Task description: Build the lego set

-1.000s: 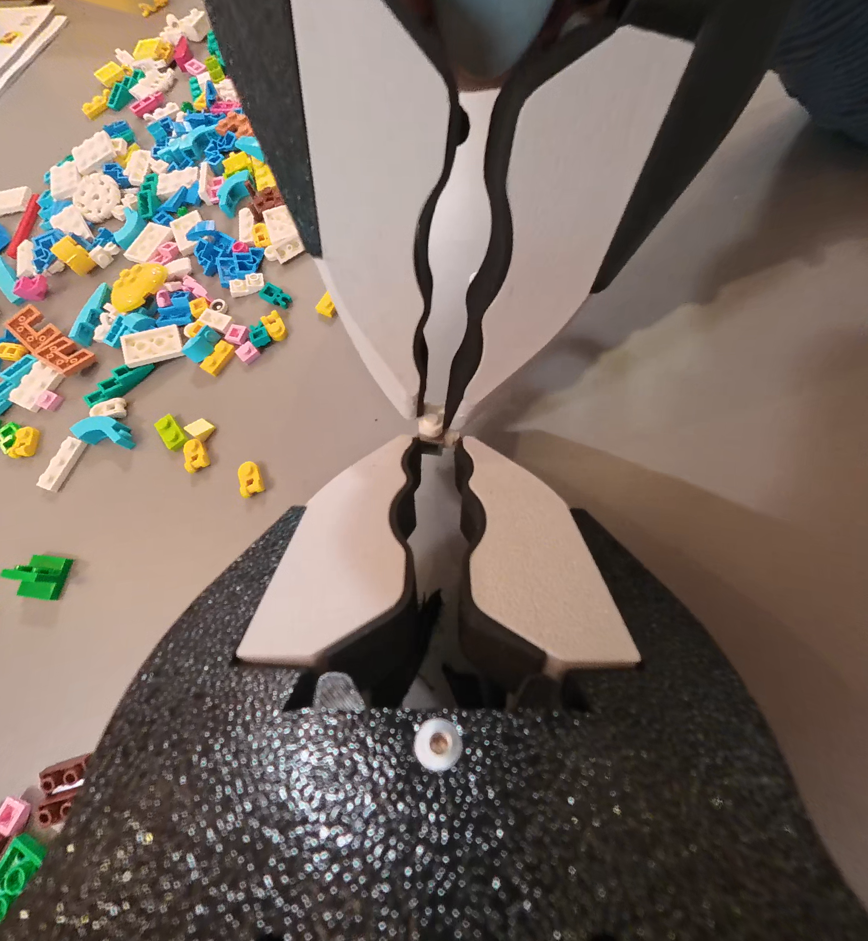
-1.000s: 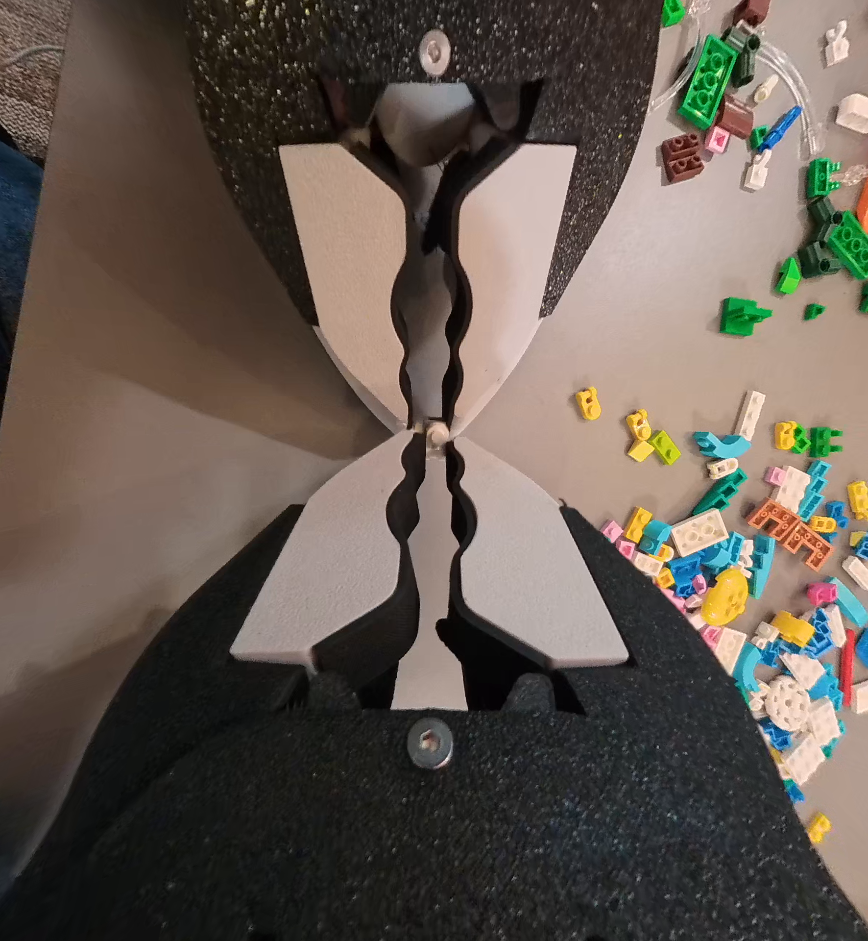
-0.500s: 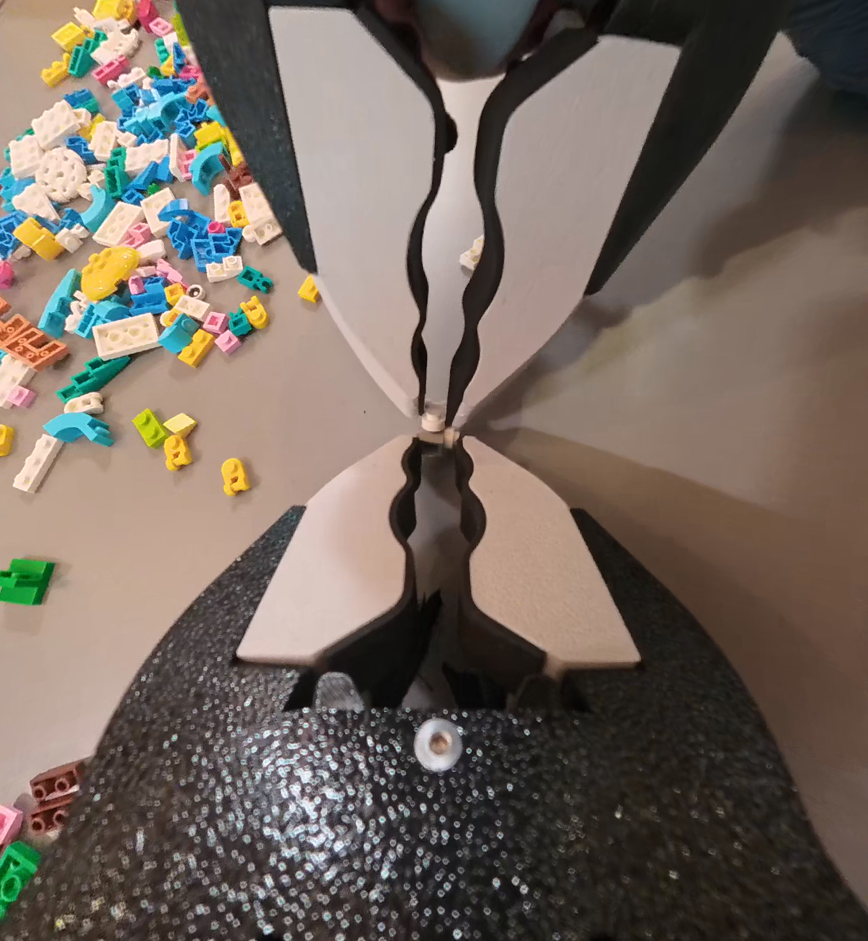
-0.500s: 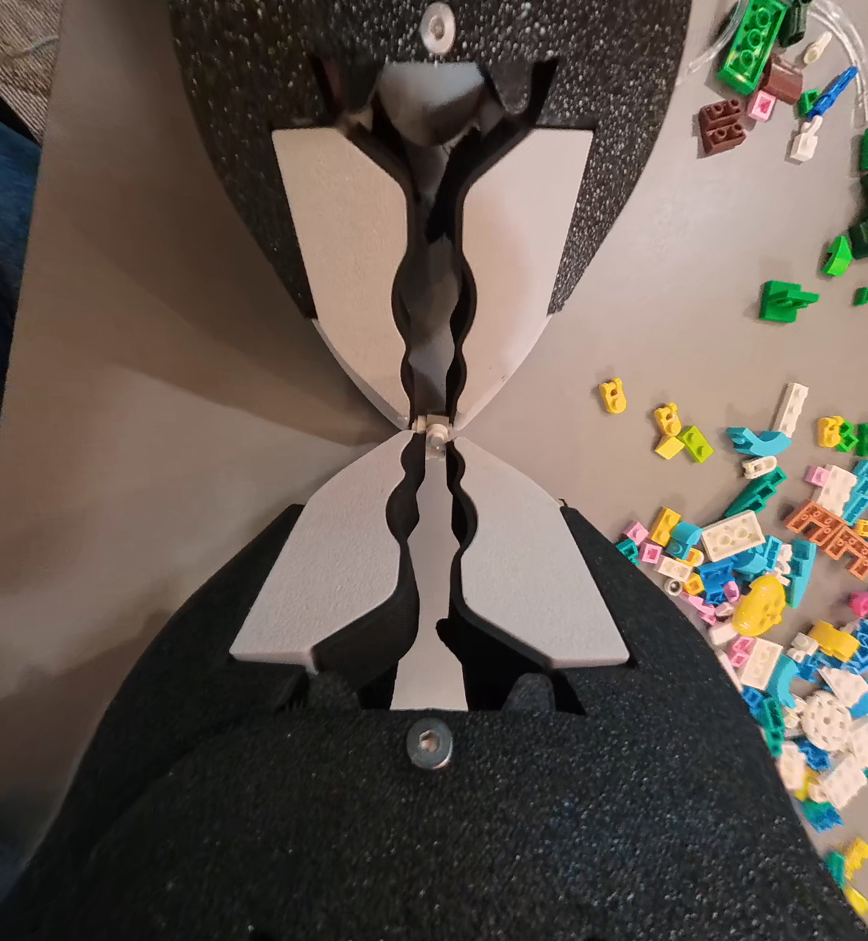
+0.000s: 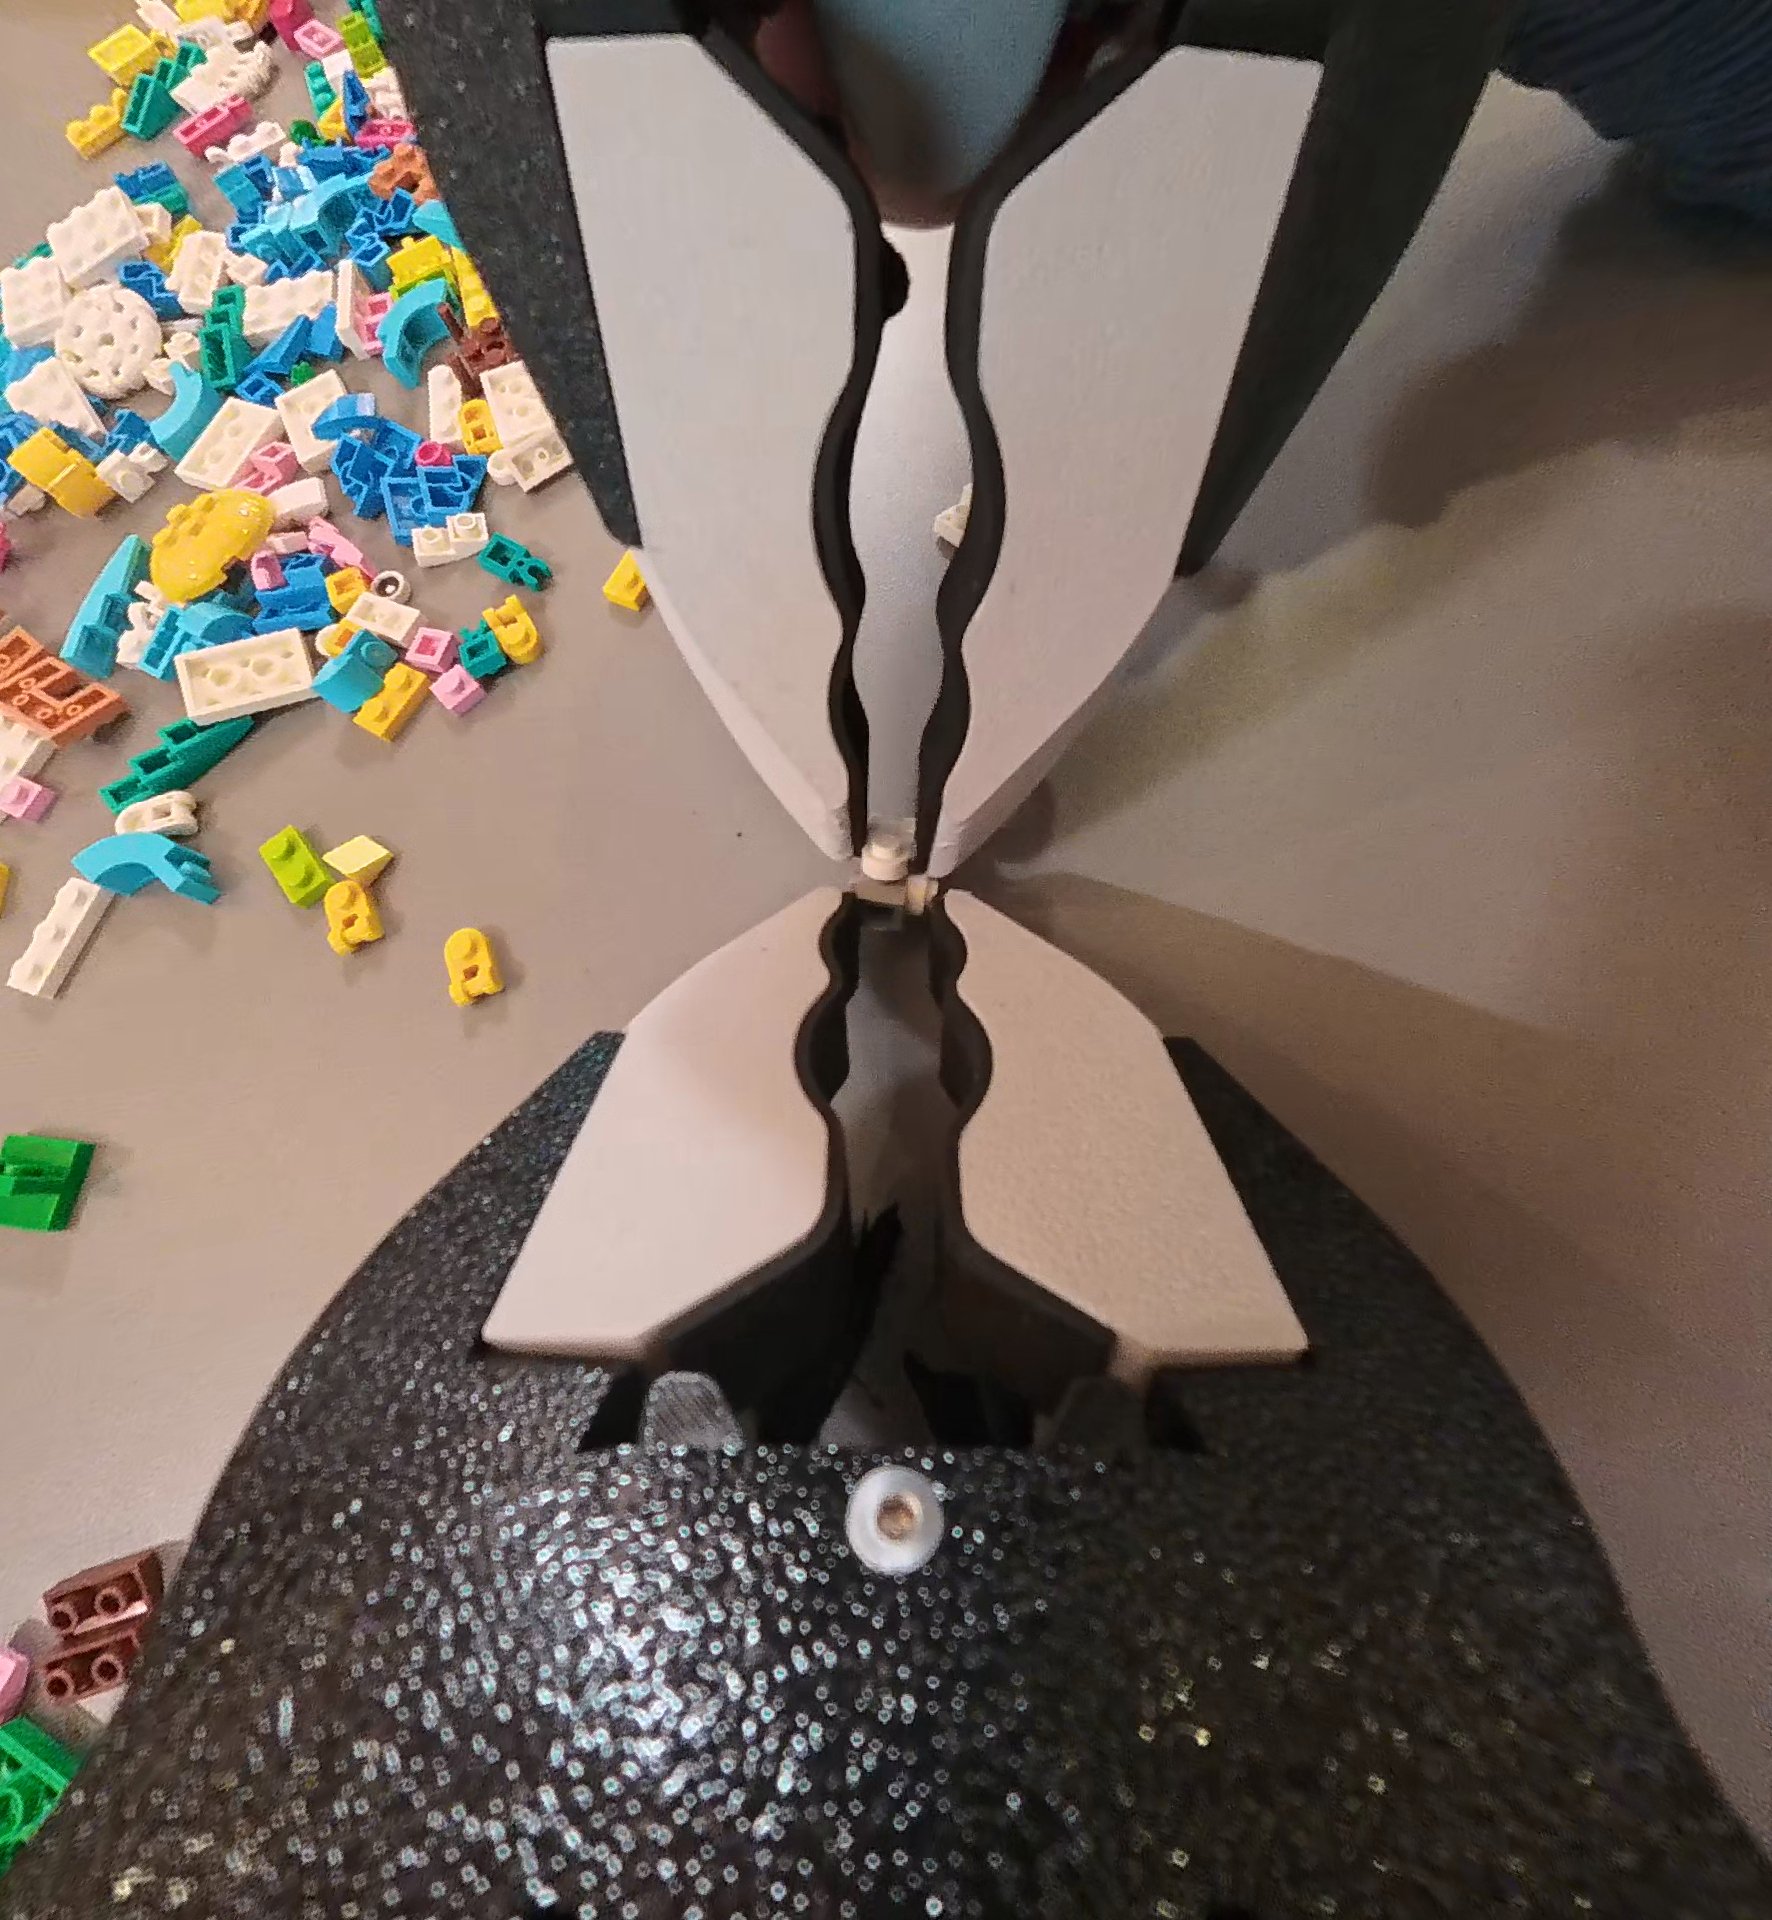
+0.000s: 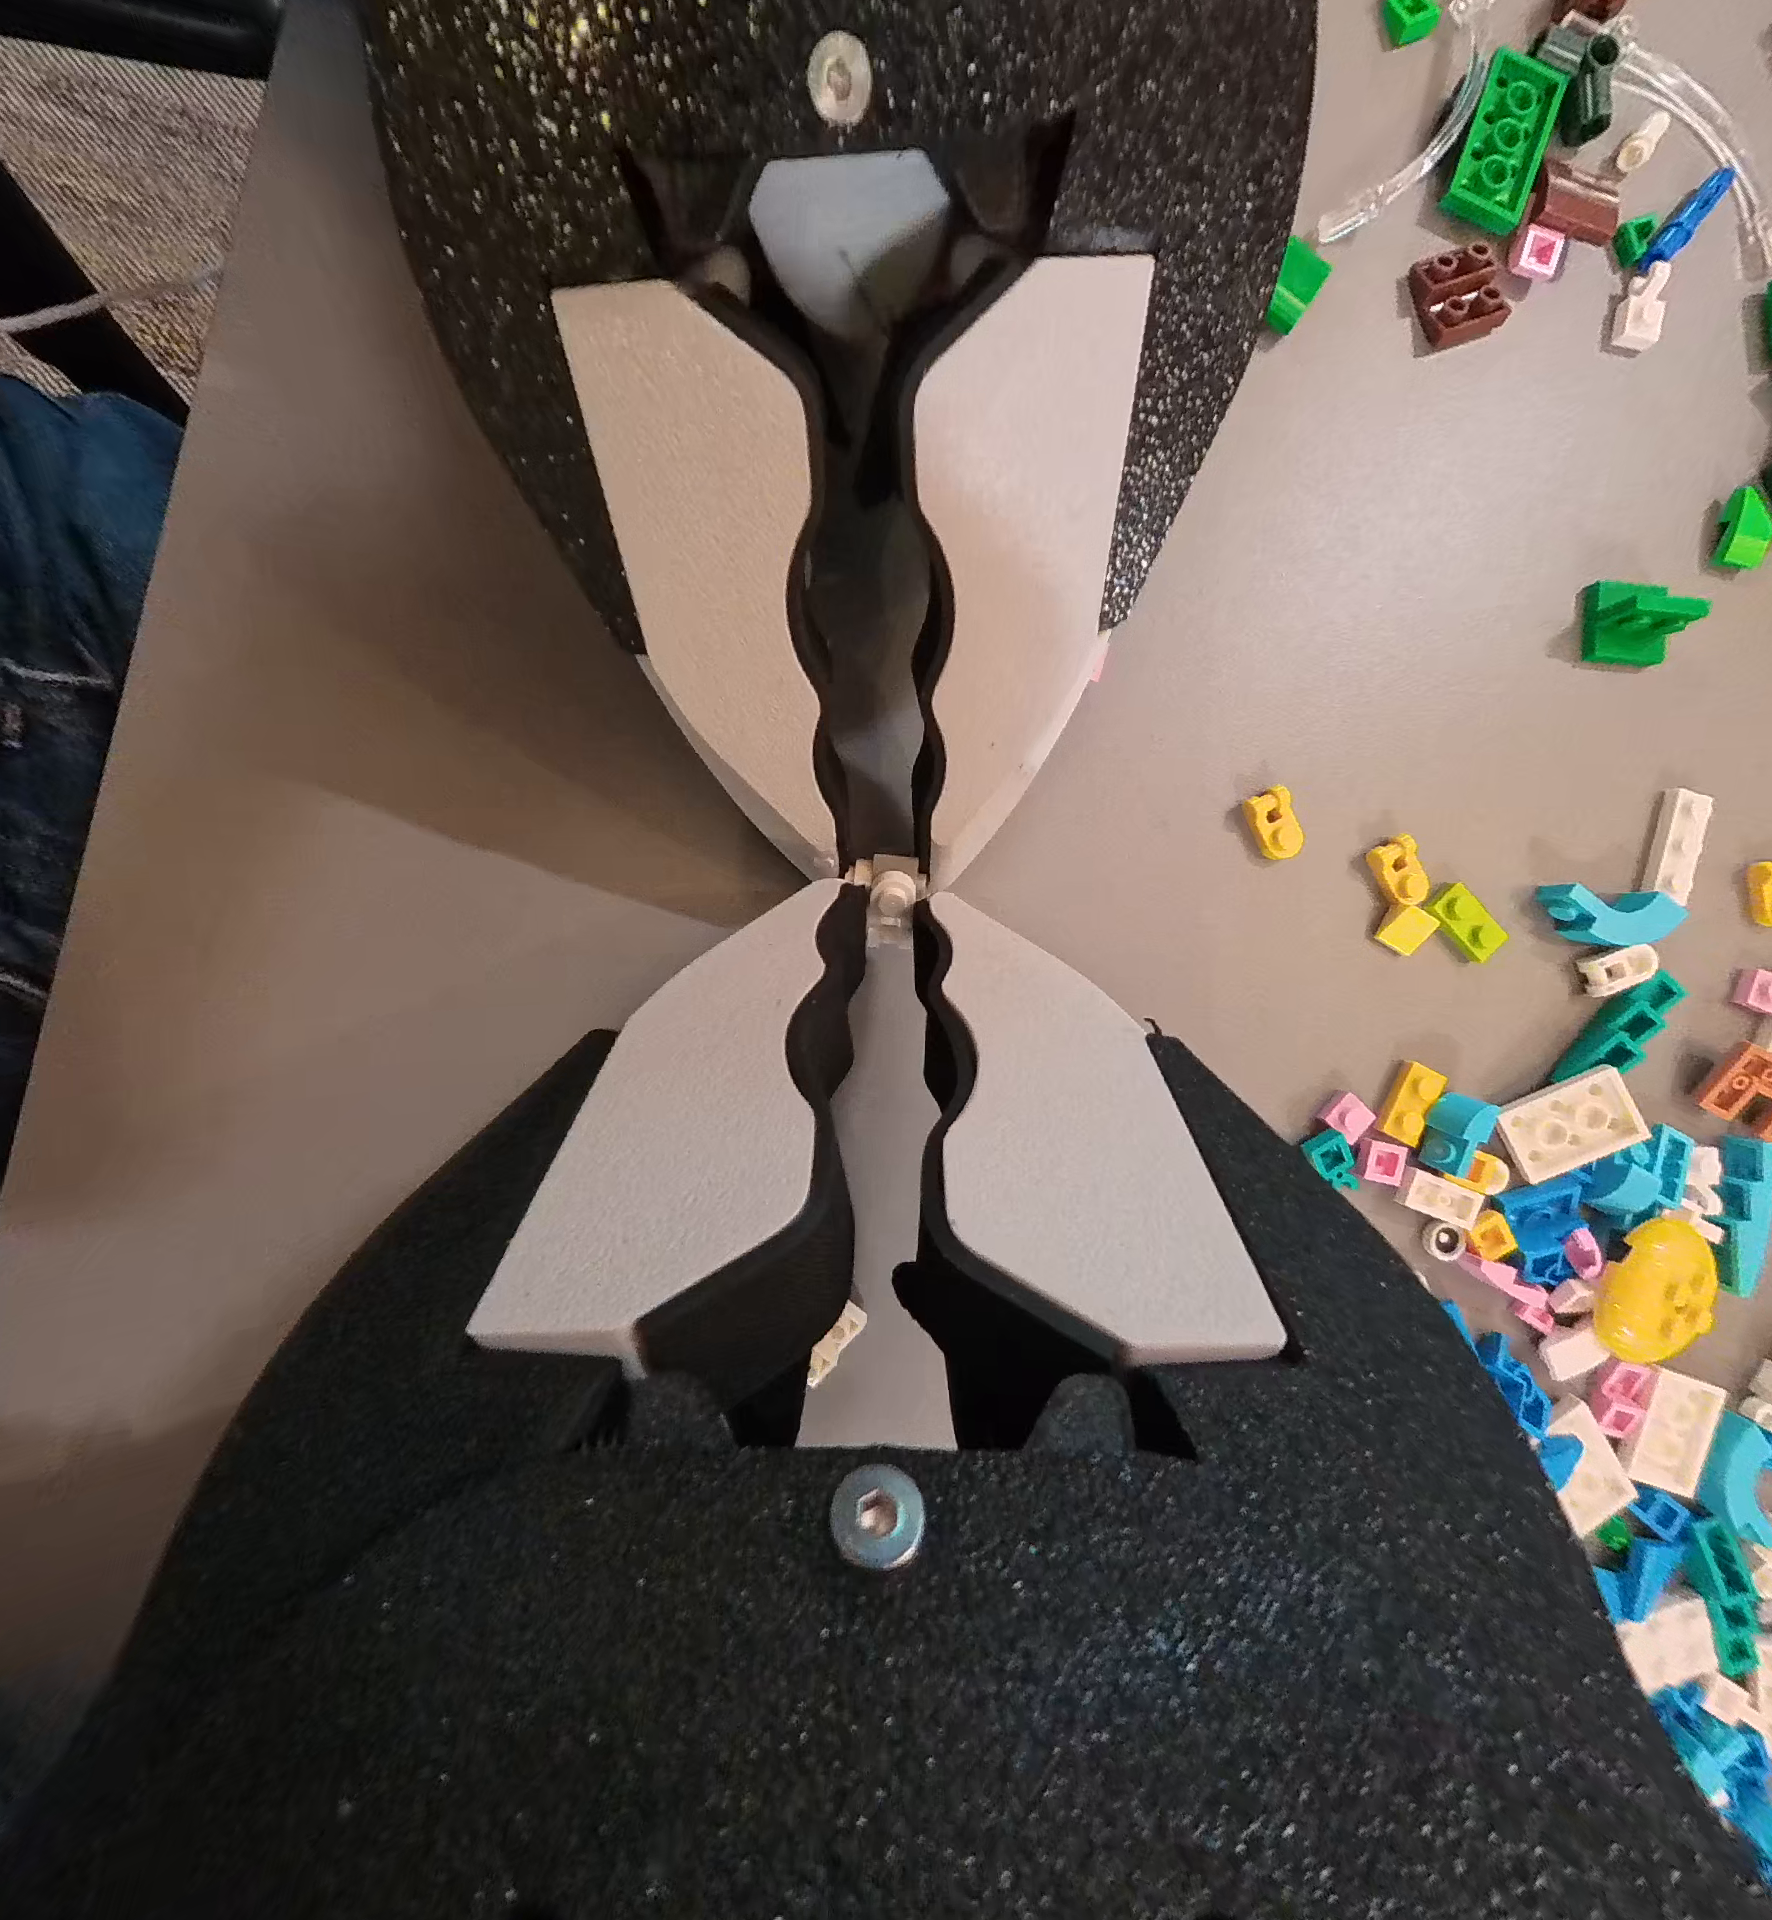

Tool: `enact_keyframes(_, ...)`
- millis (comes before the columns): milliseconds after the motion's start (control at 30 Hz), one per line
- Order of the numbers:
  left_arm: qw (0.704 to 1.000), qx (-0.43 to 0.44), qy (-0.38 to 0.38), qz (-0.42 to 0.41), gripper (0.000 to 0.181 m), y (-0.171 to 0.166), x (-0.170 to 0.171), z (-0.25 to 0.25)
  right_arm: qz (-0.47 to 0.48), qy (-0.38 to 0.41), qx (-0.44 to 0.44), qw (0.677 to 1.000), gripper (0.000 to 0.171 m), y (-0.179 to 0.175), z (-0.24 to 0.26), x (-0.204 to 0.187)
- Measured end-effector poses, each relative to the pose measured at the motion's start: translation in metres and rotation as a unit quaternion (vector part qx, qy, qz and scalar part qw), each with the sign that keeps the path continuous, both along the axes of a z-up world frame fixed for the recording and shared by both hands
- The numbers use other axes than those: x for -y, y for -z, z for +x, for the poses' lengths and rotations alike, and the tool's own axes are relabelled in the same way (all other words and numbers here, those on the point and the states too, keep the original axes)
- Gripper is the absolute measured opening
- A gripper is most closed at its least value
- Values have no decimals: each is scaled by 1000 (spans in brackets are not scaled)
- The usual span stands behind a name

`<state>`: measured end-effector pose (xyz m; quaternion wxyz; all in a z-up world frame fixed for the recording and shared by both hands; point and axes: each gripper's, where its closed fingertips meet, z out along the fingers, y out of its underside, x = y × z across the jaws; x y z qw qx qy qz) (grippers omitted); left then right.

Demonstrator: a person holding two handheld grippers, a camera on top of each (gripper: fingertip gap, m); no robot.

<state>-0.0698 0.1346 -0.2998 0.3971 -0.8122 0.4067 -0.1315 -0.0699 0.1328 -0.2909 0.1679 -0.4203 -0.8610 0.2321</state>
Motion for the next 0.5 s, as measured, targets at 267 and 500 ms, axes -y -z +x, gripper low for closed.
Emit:
enact_keyframes(267,1000,1,1,-1,13,0,0,0,-19,-1,-8,1000,10,-1,0,2)
enact_keyframes(500,1000,1,0,-2,13,0,1,0,-22,19,-20,999,12,-7,7,-11)
